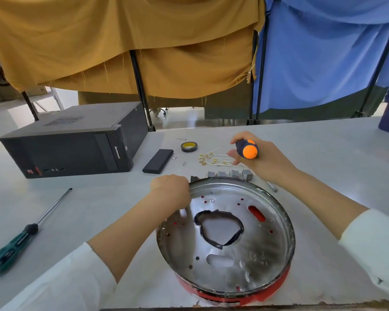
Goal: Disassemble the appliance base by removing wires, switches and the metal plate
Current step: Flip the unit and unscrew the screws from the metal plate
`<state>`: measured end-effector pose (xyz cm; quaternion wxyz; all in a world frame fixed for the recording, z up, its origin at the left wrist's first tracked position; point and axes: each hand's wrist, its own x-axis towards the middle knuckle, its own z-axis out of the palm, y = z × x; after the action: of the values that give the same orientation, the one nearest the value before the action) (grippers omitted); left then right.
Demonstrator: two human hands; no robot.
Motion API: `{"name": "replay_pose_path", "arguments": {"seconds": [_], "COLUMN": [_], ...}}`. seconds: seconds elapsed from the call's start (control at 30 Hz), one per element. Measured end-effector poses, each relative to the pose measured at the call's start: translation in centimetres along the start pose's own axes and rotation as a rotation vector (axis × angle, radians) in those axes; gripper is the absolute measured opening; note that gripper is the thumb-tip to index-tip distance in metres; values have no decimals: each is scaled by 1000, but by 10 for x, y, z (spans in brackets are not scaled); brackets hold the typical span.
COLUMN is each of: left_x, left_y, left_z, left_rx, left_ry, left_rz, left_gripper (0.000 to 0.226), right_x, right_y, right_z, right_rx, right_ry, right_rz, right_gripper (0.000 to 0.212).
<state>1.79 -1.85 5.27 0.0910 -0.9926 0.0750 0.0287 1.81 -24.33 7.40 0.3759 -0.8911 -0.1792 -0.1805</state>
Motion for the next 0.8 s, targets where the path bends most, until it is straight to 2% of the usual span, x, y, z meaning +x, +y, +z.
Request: {"name": "replay_pose_path", "arguments": {"seconds": [0.17,0.27,0.4,0.6,0.8], "left_x": [15,24,32,33,31], "left_y": [10,17,22,26,27], "left_z": [0,8,15,23,23], "left_rx": [-384,-433,-463,-442,-450], "left_ry": [-61,-13,73,197,226], "left_rz": [173,214,212,175,162], "left_gripper": [23,24,28,27,24], "right_x": [12,18,21,22,20], "right_y": [-37,-56,-73,-78,-66], "right_z": [-18,-22,-27,-23,-4], "right_rx": [-290,-394,-436,-152,-102], "right_ry": [124,262,342,331,249], "right_rz": [-119,-214,-284,-219,-159], "right_gripper": [29,41,51,50,47]}}
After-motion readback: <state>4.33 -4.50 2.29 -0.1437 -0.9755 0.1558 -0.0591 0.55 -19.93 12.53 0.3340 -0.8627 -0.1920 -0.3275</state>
